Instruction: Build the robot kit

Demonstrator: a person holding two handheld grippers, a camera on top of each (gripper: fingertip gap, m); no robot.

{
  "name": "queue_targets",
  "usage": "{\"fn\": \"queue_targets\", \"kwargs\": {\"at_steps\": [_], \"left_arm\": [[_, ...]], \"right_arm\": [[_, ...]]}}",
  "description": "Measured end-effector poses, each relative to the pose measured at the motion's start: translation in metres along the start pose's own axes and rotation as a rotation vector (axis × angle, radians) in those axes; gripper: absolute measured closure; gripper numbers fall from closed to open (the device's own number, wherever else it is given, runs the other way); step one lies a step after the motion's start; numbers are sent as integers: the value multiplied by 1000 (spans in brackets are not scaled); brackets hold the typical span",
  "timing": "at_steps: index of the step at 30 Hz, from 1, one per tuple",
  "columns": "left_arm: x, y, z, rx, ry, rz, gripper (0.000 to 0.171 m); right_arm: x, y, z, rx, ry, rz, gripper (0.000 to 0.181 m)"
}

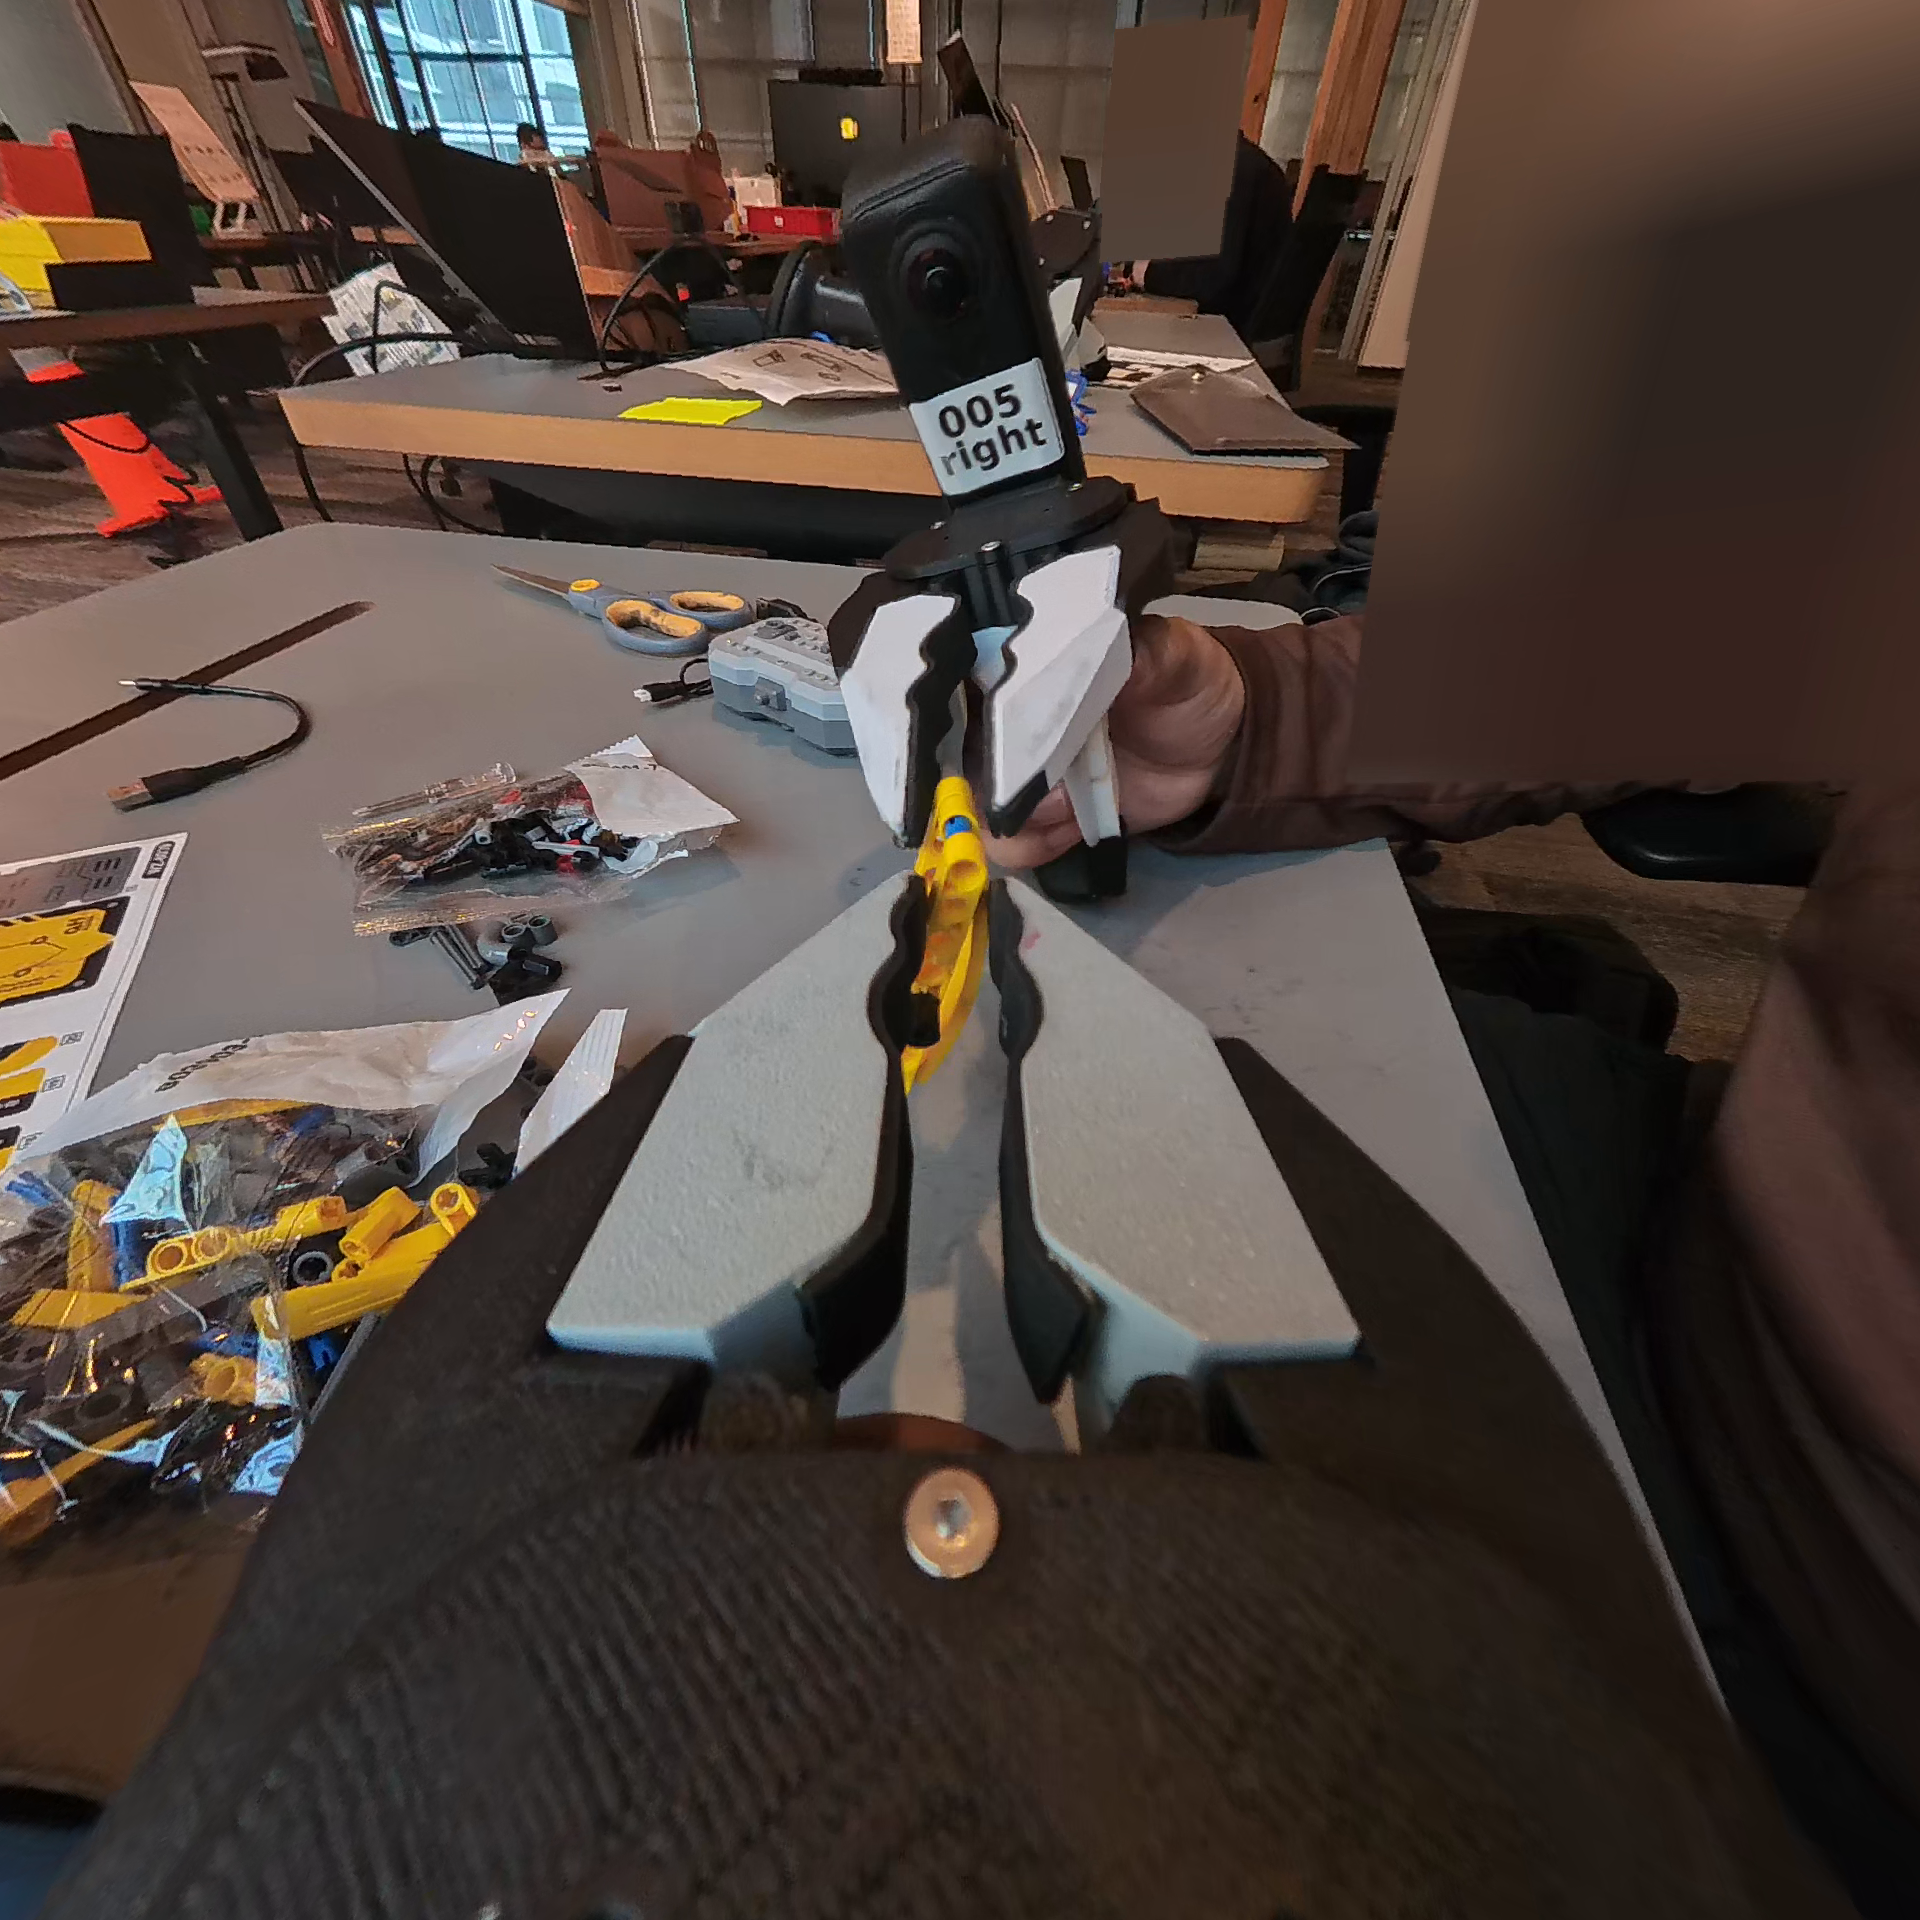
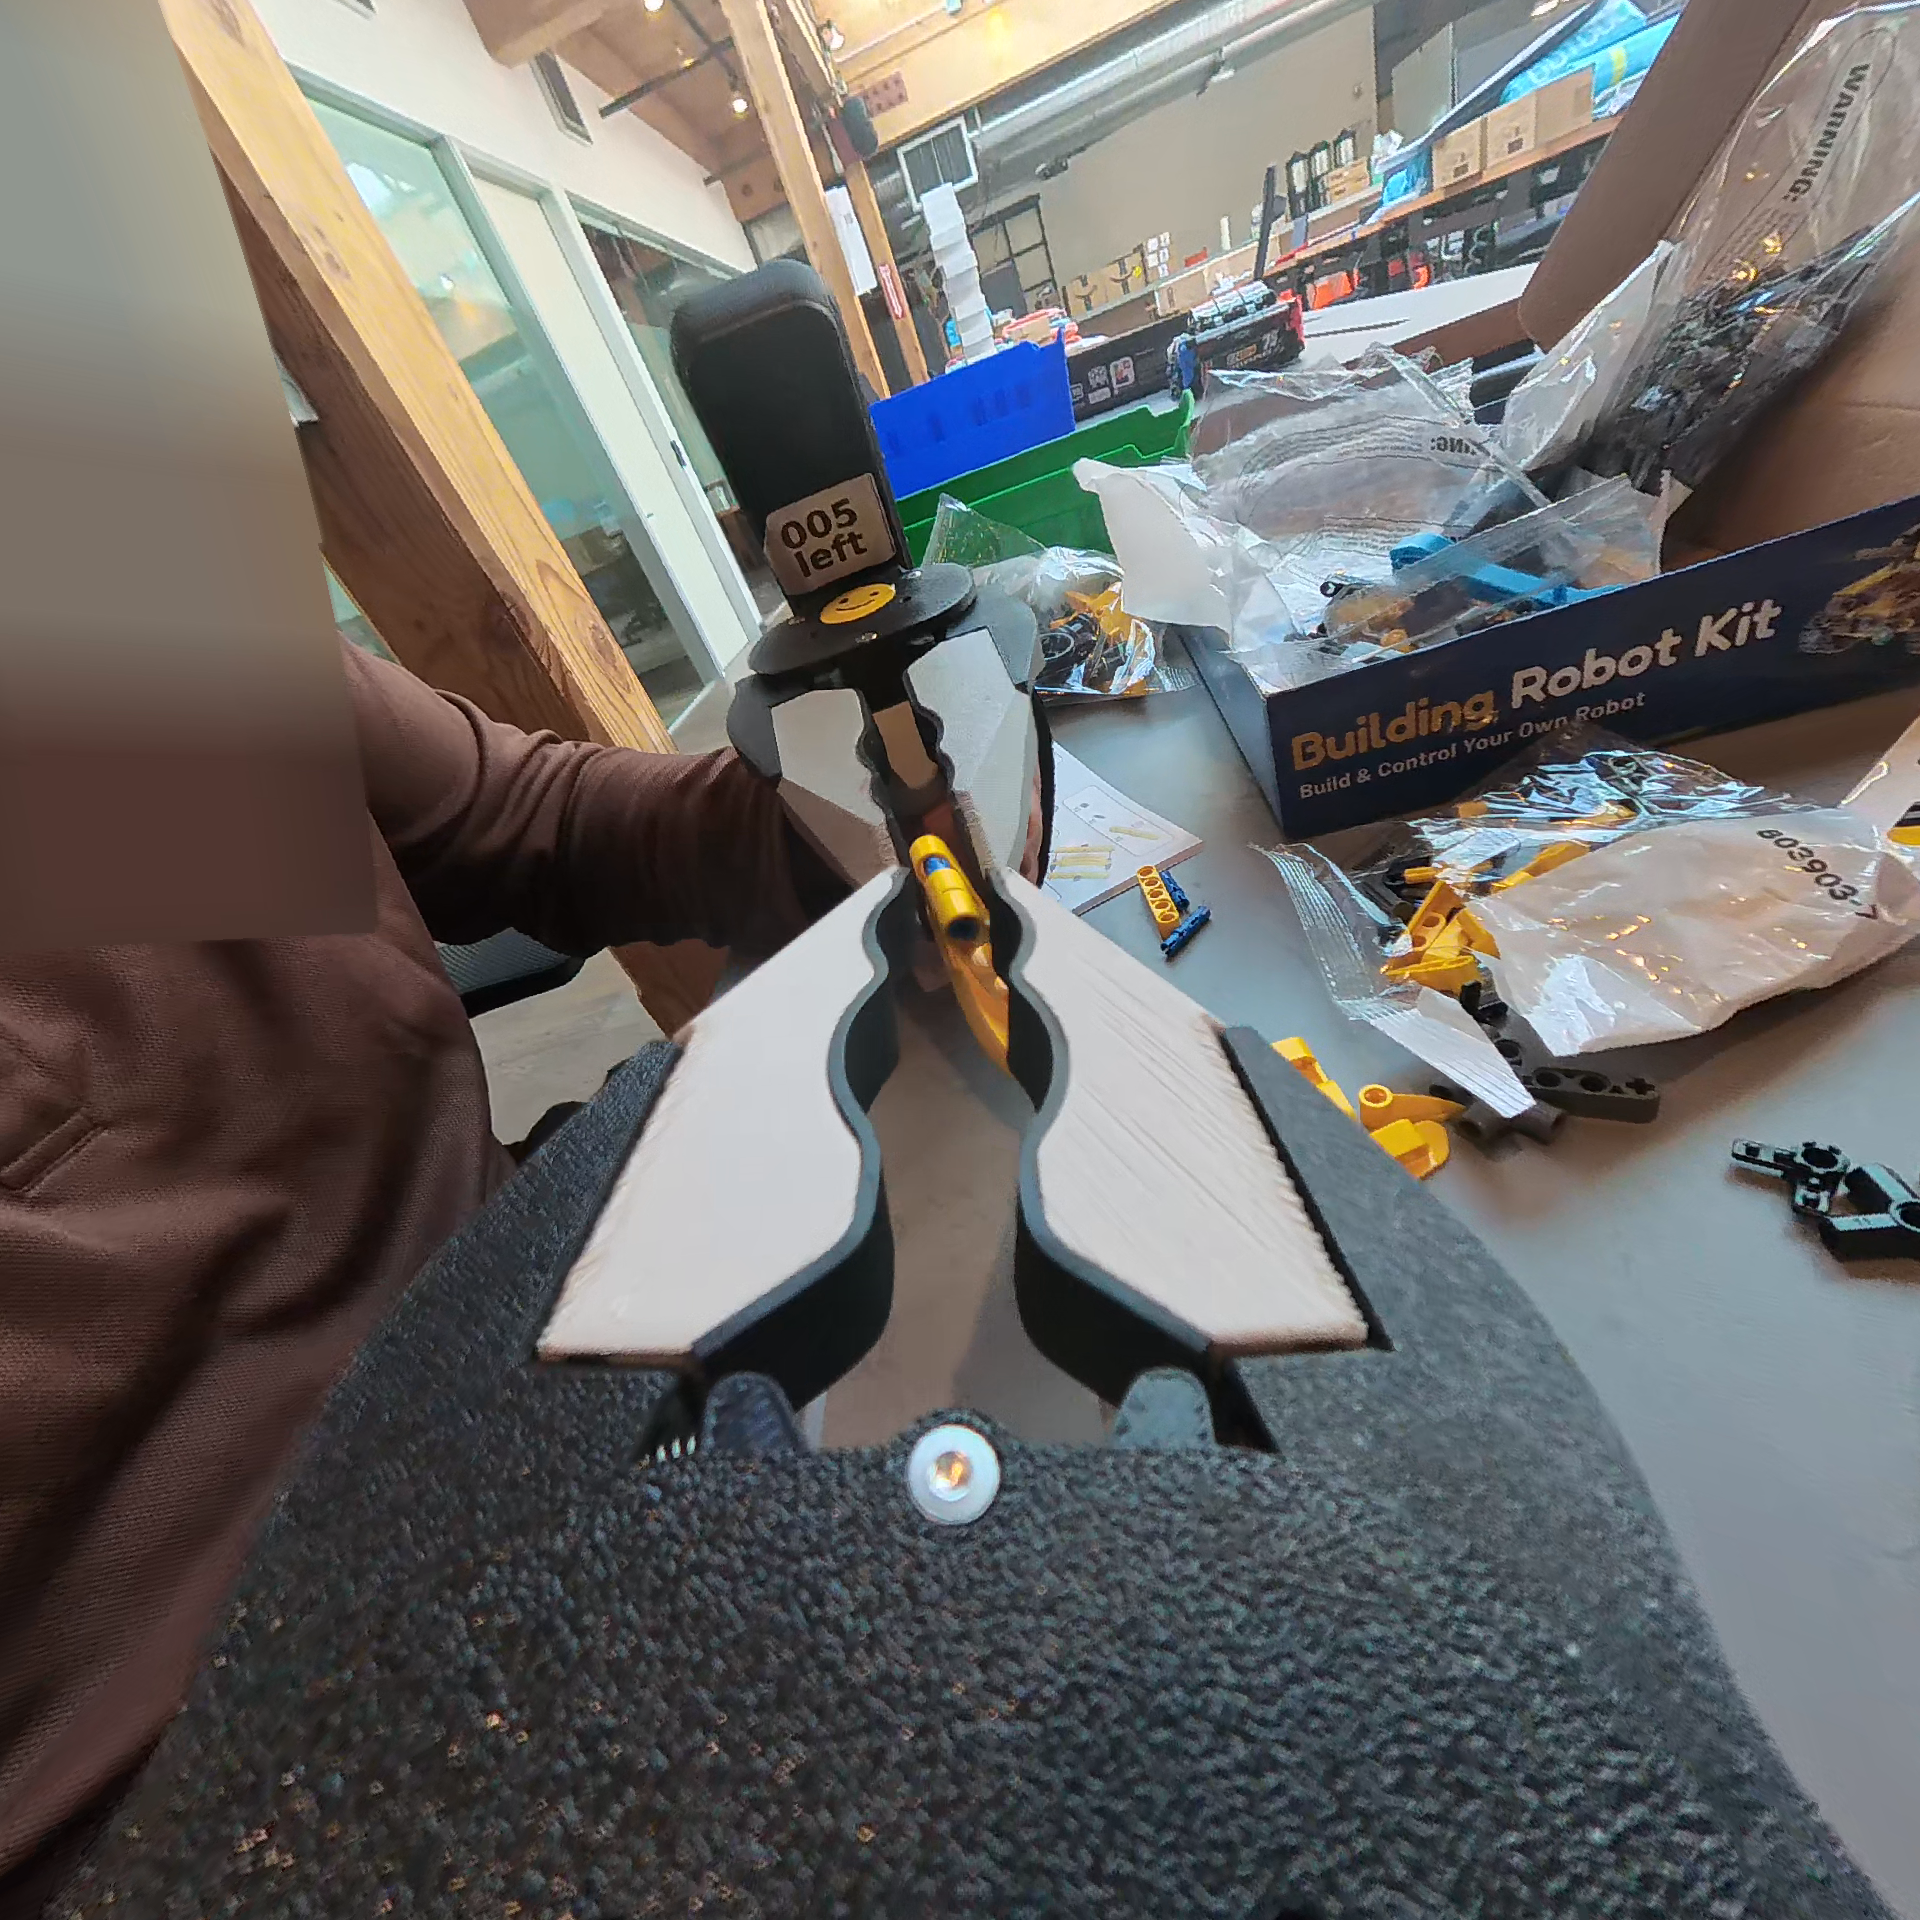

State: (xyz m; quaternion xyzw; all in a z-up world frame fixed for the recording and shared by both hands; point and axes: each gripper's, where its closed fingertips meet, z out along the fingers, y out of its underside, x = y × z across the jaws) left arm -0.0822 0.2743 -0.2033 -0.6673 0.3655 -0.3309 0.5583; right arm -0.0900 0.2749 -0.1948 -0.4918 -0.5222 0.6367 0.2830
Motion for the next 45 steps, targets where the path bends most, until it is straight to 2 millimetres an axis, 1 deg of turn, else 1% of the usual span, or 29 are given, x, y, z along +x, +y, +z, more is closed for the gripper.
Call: {"fn": "queue_targets", "kwargs": {"at_steps": [9,13,16,18,20,22,26,29,30,32,33,35,37,38,41,42,43,45], "left_arm": [[1,5,1,-32,3,10,163],[-3,9,3,-58,-24,15,162],[-6,13,4,-89,-53,31,162],[-9,24,6,-174,-96,88,164],[-8,38,8,-278,-130,159,164],[-10,44,9,-322,-151,181,165],[-12,49,9,-353,-170,201,164],[-21,53,8,-391,-233,237,165],[-22,53,8,-392,-237,254,165],[-15,46,10,-334,-202,260,164],[-13,40,11,-287,-183,241,163],[-15,28,8,-221,-179,190,163],[-17,20,5,-170,-203,206,158],[-18,21,5,-167,-213,211,153],[-22,29,10,-225,-260,244,127],[-24,29,11,-231,-287,257,121],[-24,29,12,-235,-302,275,120],[-29,28,13,-245,-362,318,130]], "right_arm": [[2,7,1,-54,25,-29,171],[5,10,1,-94,93,-122,172],[9,13,2,-112,111,-109,173],[13,20,3,-165,127,-86,173],[17,34,4,-256,147,-93,173],[17,43,5,-321,154,-87,173],[19,50,5,-418,160,-61,175],[28,53,9,-462,222,-83,175],[29,53,9,-461,222,-89,175],[24,48,7,-407,167,-109,175],[21,43,4,-358,134,-68,175],[19,35,-1,-279,92,17,175],[19,27,-5,-226,79,54,175],[18,23,-5,-196,68,73,175],[17,16,1,-114,56,151,175],[17,13,4,-87,59,167,175],[17,9,5,-52,62,173,175],[15,-3,4,21,52,178,175]]}}
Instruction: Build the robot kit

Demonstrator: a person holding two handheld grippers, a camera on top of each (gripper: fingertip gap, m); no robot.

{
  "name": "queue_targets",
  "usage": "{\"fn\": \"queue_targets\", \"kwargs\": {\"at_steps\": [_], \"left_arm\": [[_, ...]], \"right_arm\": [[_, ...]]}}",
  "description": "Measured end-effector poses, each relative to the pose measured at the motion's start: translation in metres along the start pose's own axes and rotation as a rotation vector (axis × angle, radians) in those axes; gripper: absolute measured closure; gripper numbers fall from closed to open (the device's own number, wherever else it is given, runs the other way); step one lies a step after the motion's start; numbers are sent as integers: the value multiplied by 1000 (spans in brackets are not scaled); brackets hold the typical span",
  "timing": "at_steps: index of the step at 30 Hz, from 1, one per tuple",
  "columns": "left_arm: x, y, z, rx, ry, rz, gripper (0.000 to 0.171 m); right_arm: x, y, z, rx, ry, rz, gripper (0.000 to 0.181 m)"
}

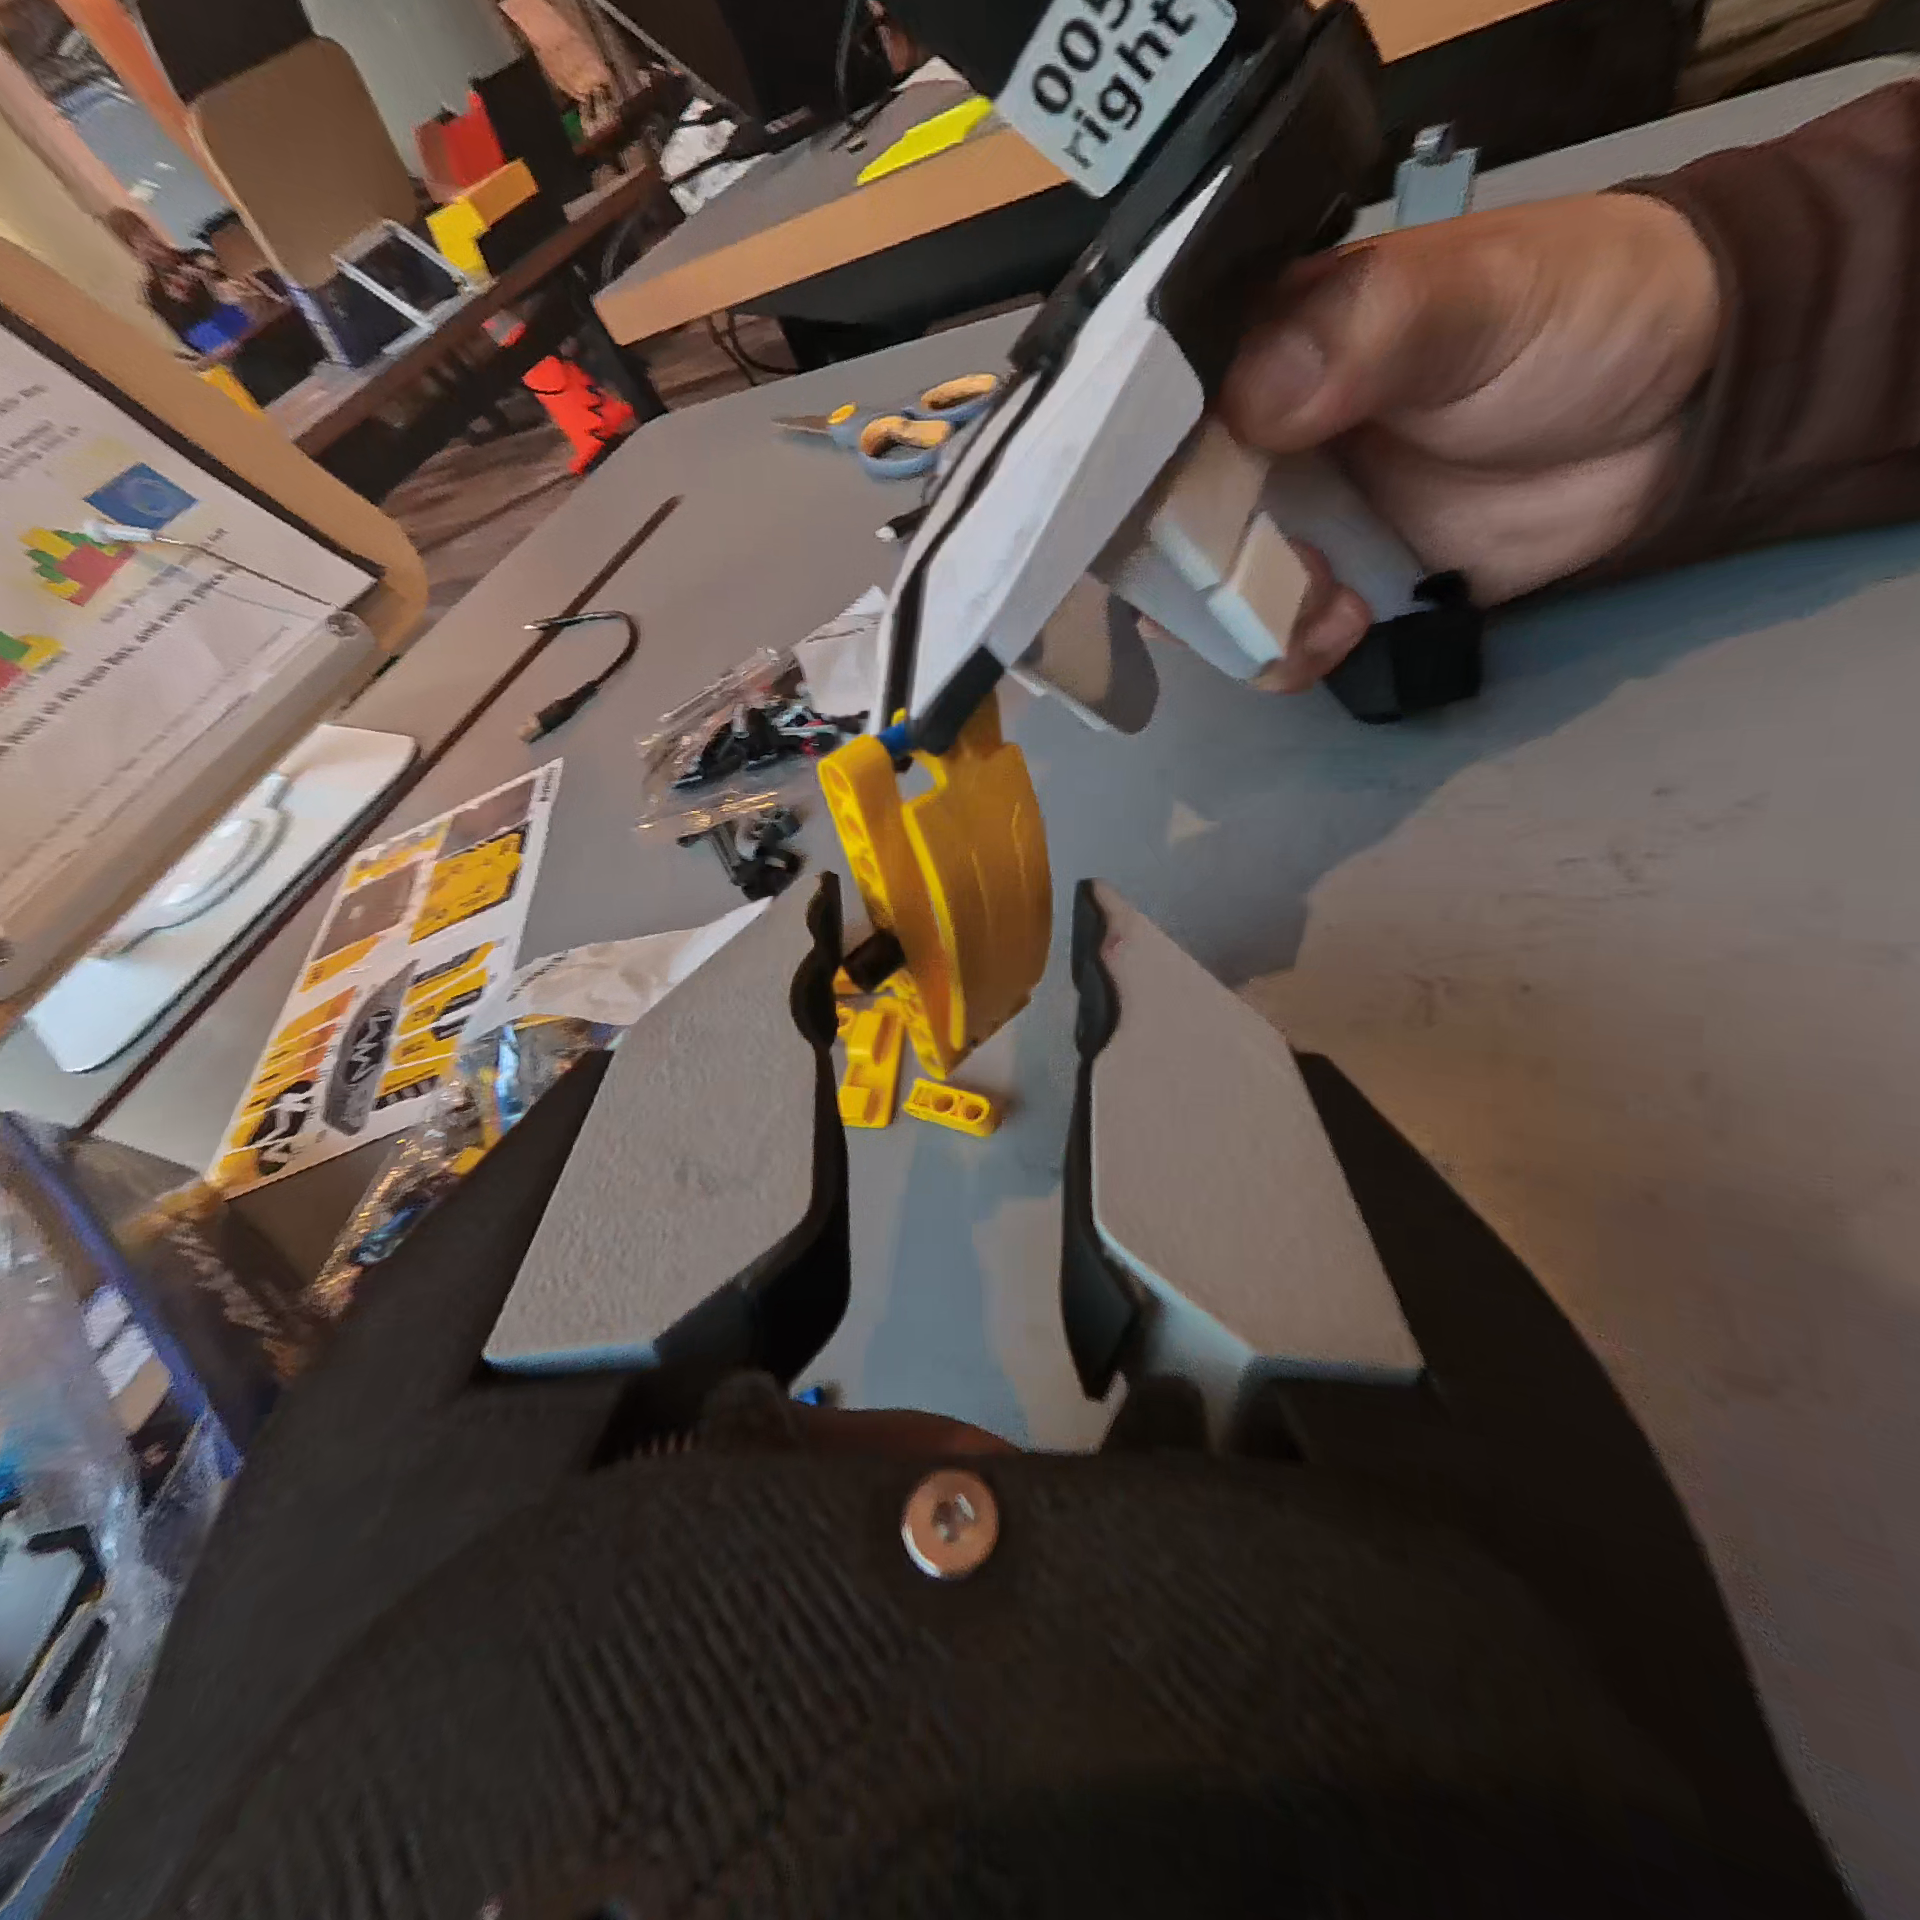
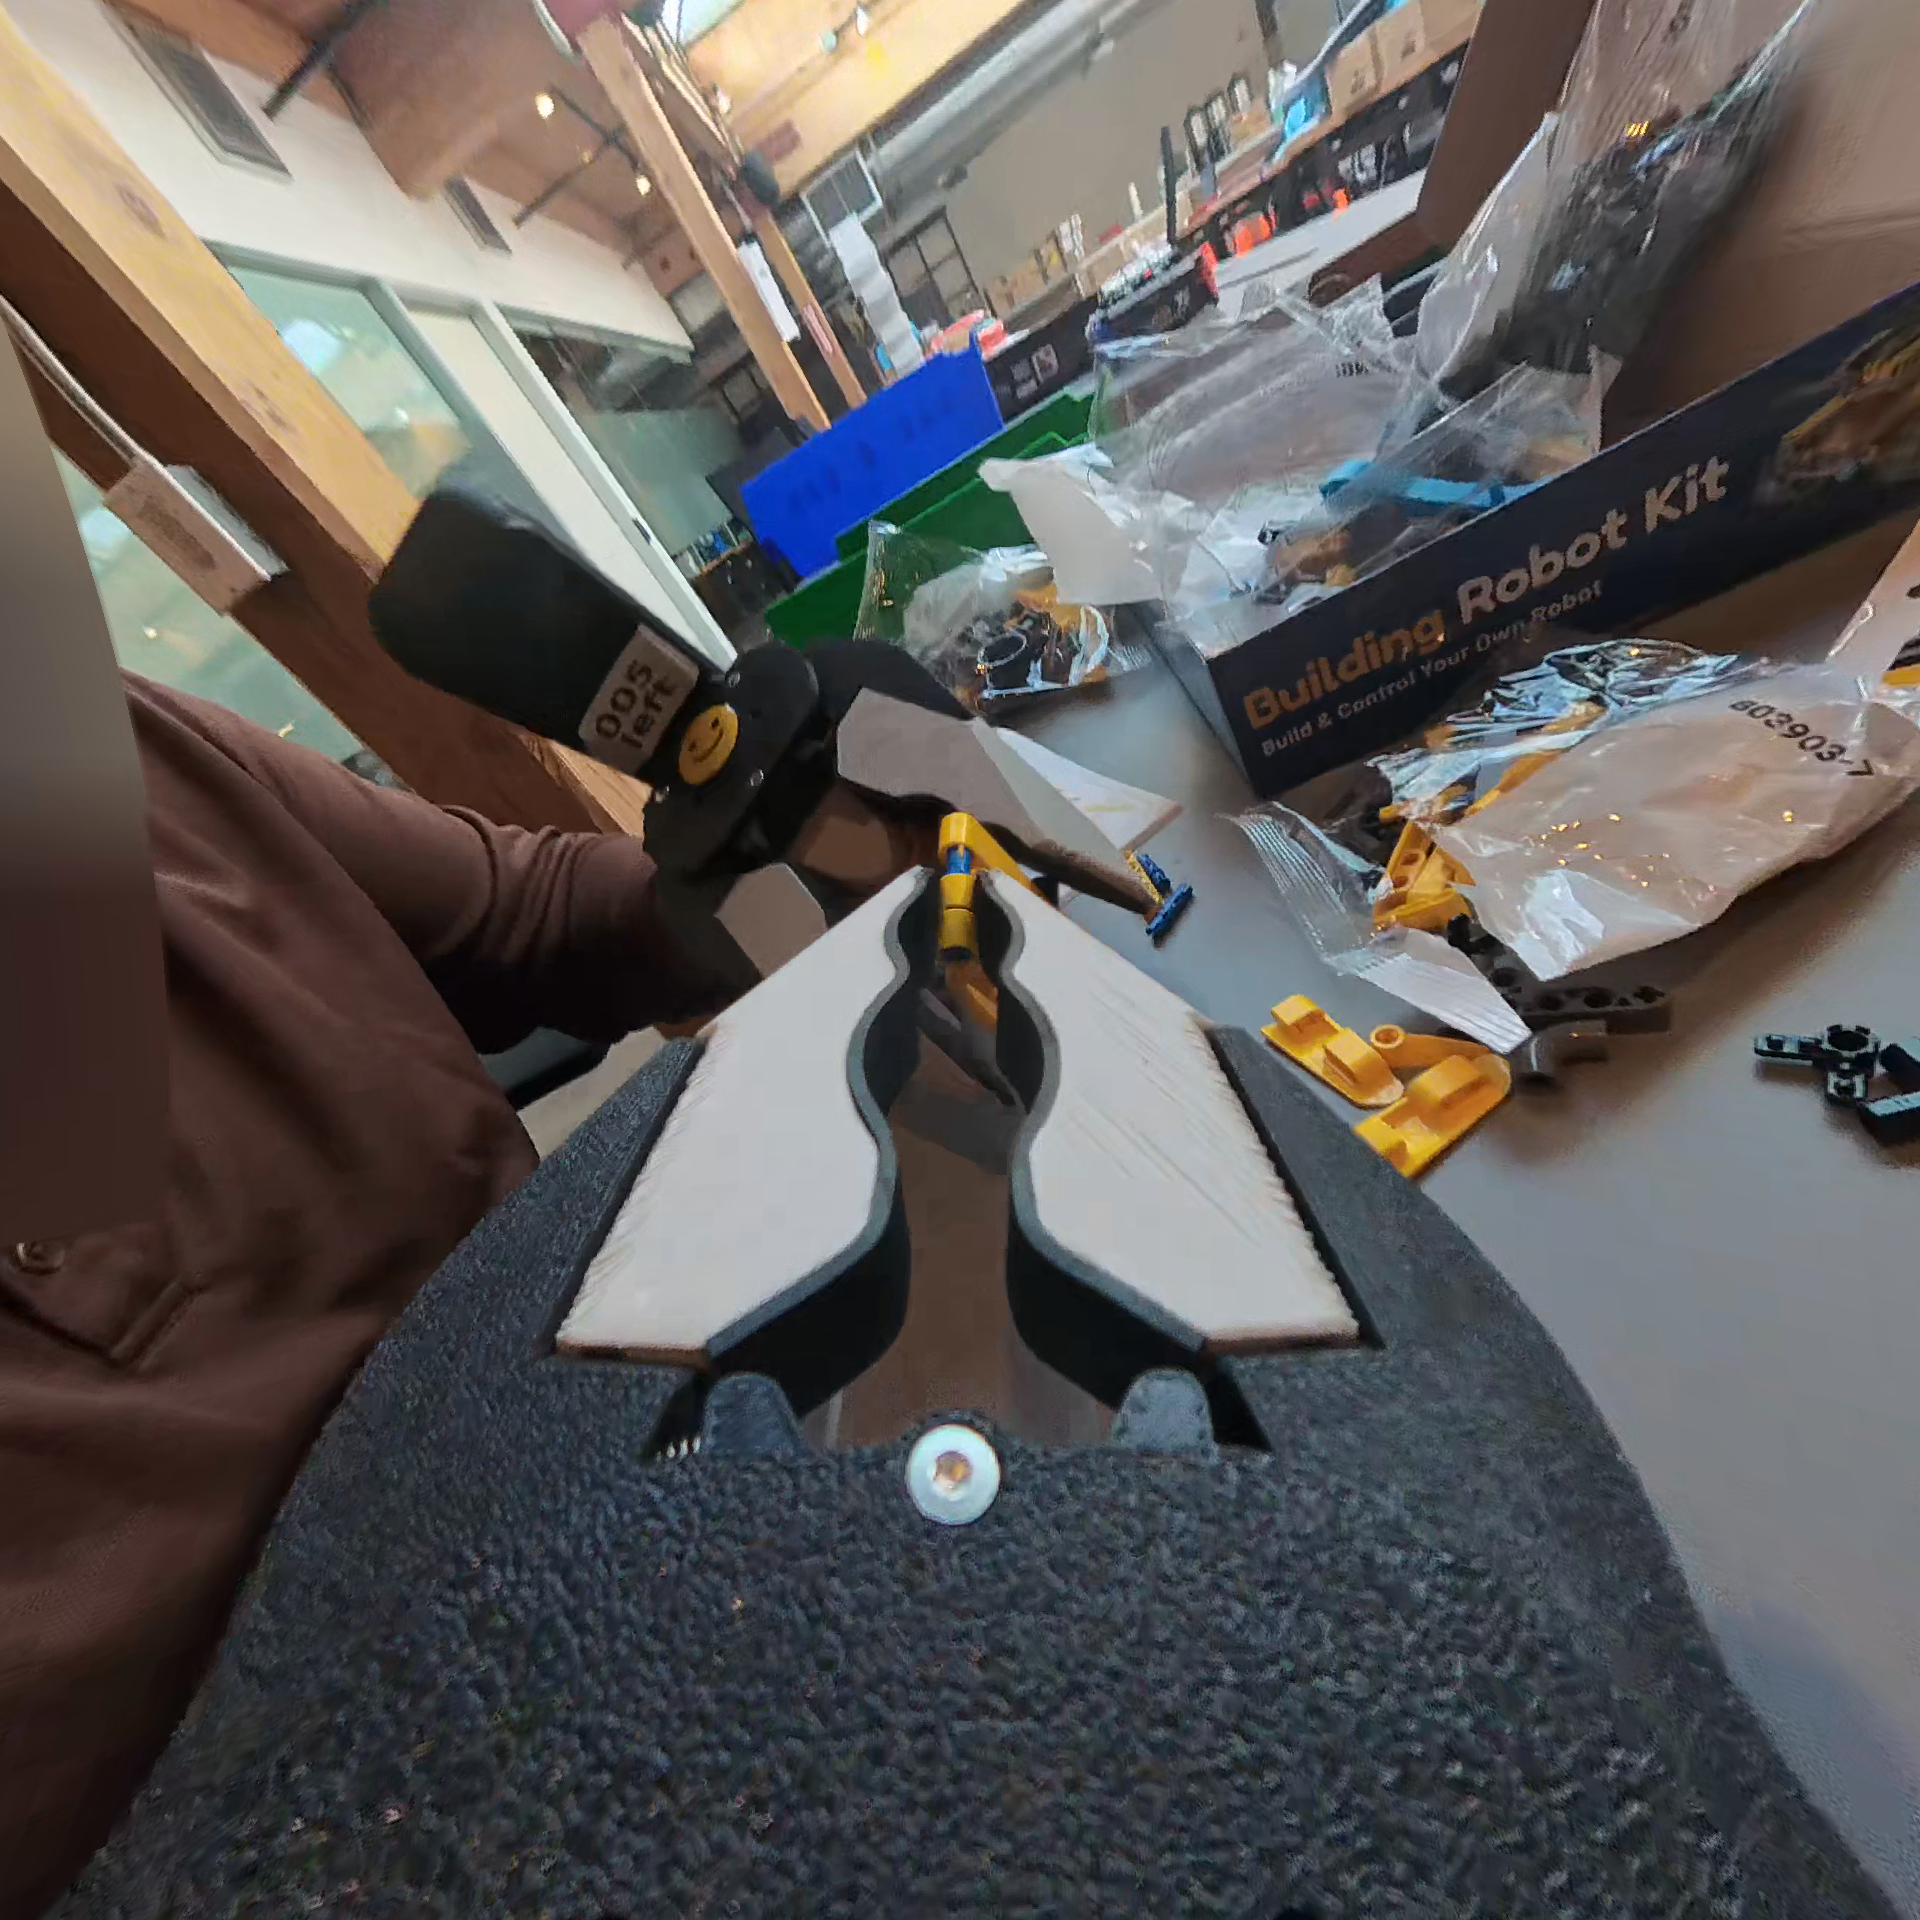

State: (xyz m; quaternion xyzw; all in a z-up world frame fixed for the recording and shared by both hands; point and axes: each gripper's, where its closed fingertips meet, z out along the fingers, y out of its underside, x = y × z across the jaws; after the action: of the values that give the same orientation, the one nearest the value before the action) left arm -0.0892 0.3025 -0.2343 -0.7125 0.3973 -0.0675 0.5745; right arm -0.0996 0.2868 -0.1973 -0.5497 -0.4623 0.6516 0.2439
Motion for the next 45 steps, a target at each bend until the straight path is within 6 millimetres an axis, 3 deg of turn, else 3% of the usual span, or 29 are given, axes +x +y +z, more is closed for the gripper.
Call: {"fn": "queue_targets", "kwargs": {"at_steps": [3,5,7,11,14,16,20,24,27,29,32,42,45], "left_arm": [[-11,4,5,-40,-104,38,130],[-14,13,10,-107,-157,79,116],[-17,14,10,-122,-200,134,135],[-16,15,8,-114,-153,82,138],[-2,8,6,-63,-18,13,138],[8,-1,1,0,105,-74,138],[36,-20,-17,111,443,-313,138],[51,-42,-34,242,640,-426,138],[59,-43,-36,242,679,-401,138],[62,-45,-37,253,679,-377,138],[67,-46,-39,258,691,-343,138],[67,-48,-41,273,715,-361,139],[70,-47,-42,266,734,-356,139]], "right_arm": [[-4,-8,-1,71,-36,65,175],[-6,-14,0,136,-67,133,175],[-7,-18,3,183,-83,171,175],[-4,-21,5,197,-38,126,175],[-7,-19,1,145,-54,55,174],[-10,-18,-6,86,-76,-30,159],[-31,-23,-18,86,-135,-260,147],[-47,-20,3,51,-183,-302,135],[-58,-18,13,40,-261,-270,128],[-69,-23,14,70,-336,-241,132],[-71,-24,18,67,-366,-216,147],[-73,-19,19,33,-430,-127,148],[-77,-21,18,41,-500,-30,147]]}}
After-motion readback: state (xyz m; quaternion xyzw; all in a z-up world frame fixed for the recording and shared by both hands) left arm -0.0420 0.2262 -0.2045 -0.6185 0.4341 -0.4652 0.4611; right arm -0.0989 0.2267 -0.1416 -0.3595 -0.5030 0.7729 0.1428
